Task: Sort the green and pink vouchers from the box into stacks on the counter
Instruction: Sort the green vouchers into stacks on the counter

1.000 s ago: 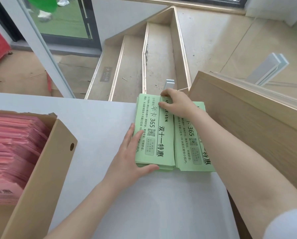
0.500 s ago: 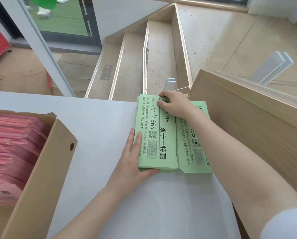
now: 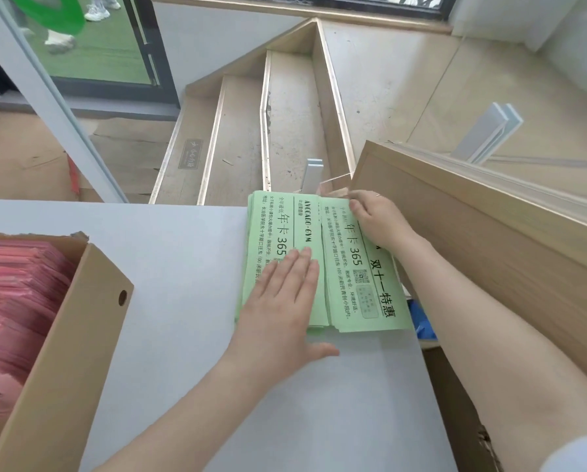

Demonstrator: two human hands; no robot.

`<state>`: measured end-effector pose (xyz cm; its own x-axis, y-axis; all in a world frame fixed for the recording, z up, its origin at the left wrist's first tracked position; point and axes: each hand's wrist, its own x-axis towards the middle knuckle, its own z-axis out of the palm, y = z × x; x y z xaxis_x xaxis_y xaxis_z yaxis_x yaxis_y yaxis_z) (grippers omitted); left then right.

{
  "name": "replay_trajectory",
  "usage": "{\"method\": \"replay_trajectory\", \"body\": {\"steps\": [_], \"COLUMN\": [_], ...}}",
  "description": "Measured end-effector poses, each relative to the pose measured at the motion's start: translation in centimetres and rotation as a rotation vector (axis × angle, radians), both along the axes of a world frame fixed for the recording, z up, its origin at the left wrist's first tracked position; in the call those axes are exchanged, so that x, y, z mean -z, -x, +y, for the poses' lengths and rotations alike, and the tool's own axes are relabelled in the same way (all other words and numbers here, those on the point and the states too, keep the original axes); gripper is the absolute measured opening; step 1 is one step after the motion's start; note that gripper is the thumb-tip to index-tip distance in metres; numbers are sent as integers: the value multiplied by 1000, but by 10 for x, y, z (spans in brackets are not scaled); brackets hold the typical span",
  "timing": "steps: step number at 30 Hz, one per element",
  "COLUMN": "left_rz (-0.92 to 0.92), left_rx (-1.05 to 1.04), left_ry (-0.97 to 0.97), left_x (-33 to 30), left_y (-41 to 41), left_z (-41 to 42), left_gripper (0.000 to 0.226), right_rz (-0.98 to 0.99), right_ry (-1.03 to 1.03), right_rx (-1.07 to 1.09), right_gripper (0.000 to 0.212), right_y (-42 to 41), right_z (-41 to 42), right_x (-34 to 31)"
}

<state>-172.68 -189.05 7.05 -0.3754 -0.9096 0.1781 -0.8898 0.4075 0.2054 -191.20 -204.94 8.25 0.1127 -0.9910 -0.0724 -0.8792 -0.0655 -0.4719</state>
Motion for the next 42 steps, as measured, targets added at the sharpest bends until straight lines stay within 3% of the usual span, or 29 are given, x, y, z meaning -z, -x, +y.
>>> {"method": "replay_trajectory", "body": {"steps": [5, 11, 14, 17, 20, 24, 27, 35, 37, 40, 42], "left_rz": [-162, -184, -145, 61, 450, 786, 1028, 1118, 1175, 1182, 1132], "left_rx": [100, 131, 130, 118, -145, -554, -563, -466, -454, -487, -511], "left_ry": [-58, 69, 18, -30, -111, -481, -740, -805, -801, -769, -746], "left_x": [10, 27, 26, 9, -14, -17, -4, -9, -11, -18, -22], "left_y": [40, 37, 38, 30, -2, -50, -65, -44, -45, -47, -49], "left_z": [-14, -27, -24, -23, -52, -115, -133, -127, -124, -111, -89], "left_gripper": [95, 76, 73, 77, 64, 60, 58, 18, 26, 59, 63], "right_rz": [55, 39, 149, 238, 224, 254, 245, 209, 185, 76, 100], "right_ry": [1, -39, -40, 82, 124, 2, -62, -74, -74, -23, 40], "right_rx": [-33, -11, -17, -4, -53, -105, -69, -52, -40, 19, 31], "right_gripper": [37, 35, 38, 43, 46, 50, 54, 54, 56, 61, 60], "right_y": [-1, -2, -6, -17, -35, -54, -60, -69, -70, -63, -54], "right_z": [-3, -8, -7, -1, 6, 5, 0, 2, 5, 25, 53], "right_x": [7, 12, 10, 7, 1, 2, 4, 14, 13, -1, -9]}}
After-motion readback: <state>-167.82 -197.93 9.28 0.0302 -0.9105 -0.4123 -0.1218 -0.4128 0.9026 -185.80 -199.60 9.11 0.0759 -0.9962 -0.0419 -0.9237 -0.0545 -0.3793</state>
